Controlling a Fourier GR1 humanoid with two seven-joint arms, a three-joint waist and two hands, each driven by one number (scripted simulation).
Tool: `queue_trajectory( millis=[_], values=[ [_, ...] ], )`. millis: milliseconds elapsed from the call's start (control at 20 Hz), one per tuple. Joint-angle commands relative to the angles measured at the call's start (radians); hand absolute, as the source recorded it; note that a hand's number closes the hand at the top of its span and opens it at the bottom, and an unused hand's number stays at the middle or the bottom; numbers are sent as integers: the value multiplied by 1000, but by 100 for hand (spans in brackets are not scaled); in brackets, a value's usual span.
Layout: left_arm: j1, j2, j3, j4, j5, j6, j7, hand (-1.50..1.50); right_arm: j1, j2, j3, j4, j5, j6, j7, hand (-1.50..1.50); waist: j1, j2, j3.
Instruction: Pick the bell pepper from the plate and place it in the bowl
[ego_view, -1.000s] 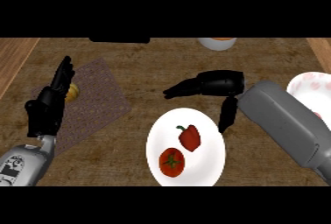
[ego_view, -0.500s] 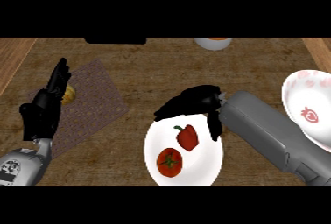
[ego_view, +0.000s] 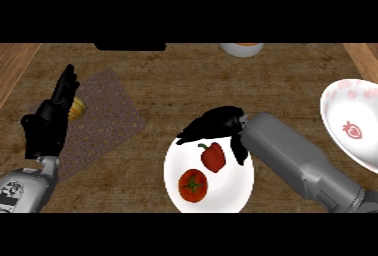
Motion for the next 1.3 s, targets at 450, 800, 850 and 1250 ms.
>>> queue_trajectory(
  millis=[450, 800, 850, 1250],
  values=[
    [-10, -25, 55, -6, -23, -70, 6, 0, -24, 190, -50, 361, 163, -92, -167, -150, 15, 6, 0],
    [1, -67, 65, 5, -57, -73, -5, 0, 29, 209, -57, 371, 273, -262, -261, 150, 6, 3, 0],
    [-67, -86, 56, 14, -94, -36, 73, 0, 33, 191, -71, 288, 267, -206, -241, 150, -5, 0, 0],
    [33, -70, 119, -9, -51, -122, -32, 0, 106, 206, -114, 251, 314, -225, -282, 150, -4, -1, 0]
  ],
)
